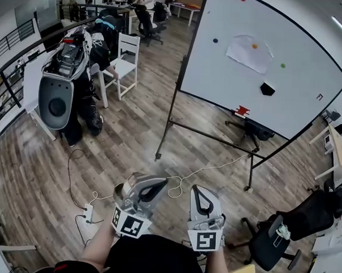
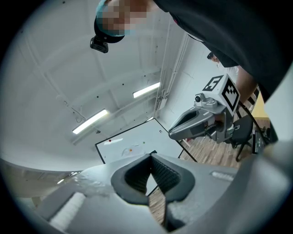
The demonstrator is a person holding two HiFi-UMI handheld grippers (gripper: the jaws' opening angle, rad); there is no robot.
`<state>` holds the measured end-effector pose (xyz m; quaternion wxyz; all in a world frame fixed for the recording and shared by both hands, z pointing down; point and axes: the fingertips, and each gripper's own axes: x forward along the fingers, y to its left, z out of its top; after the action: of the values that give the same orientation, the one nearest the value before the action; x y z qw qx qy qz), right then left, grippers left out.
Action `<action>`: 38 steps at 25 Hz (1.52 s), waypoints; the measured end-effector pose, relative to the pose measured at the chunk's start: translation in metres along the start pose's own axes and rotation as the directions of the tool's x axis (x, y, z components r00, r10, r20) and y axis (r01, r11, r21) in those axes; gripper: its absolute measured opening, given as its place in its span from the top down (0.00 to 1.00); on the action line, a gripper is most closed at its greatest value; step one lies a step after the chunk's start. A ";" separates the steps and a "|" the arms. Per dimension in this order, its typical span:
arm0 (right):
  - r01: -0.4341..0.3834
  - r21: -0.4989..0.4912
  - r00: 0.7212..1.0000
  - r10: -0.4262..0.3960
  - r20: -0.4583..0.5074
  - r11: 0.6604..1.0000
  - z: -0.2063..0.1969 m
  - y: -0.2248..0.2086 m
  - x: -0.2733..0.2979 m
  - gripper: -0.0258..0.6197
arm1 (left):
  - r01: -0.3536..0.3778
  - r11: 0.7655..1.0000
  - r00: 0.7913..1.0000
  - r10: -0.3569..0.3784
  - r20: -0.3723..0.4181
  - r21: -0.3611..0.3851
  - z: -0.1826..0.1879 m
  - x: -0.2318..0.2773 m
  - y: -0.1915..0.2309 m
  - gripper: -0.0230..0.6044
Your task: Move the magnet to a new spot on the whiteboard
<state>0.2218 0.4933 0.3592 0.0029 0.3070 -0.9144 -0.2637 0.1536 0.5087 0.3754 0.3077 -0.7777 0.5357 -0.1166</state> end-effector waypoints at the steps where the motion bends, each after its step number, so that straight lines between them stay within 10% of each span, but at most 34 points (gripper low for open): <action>1: 0.002 -0.004 1.000 -0.002 -0.001 1.000 0.000 0.002 0.004 0.96 | 0.001 1.000 1.000 -0.001 0.002 -0.001 -0.003 -0.001 0.004 0.96; 38: -0.008 0.016 0.999 0.008 0.037 1.000 -0.052 -0.041 0.136 0.96 | -0.032 0.999 0.999 0.032 -0.039 0.008 -0.093 0.076 0.091 0.96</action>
<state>0.1434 0.3640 0.3627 -0.0154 0.2985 -0.9176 -0.2620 0.0670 0.3851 0.3818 0.3019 -0.7654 0.5536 -0.1286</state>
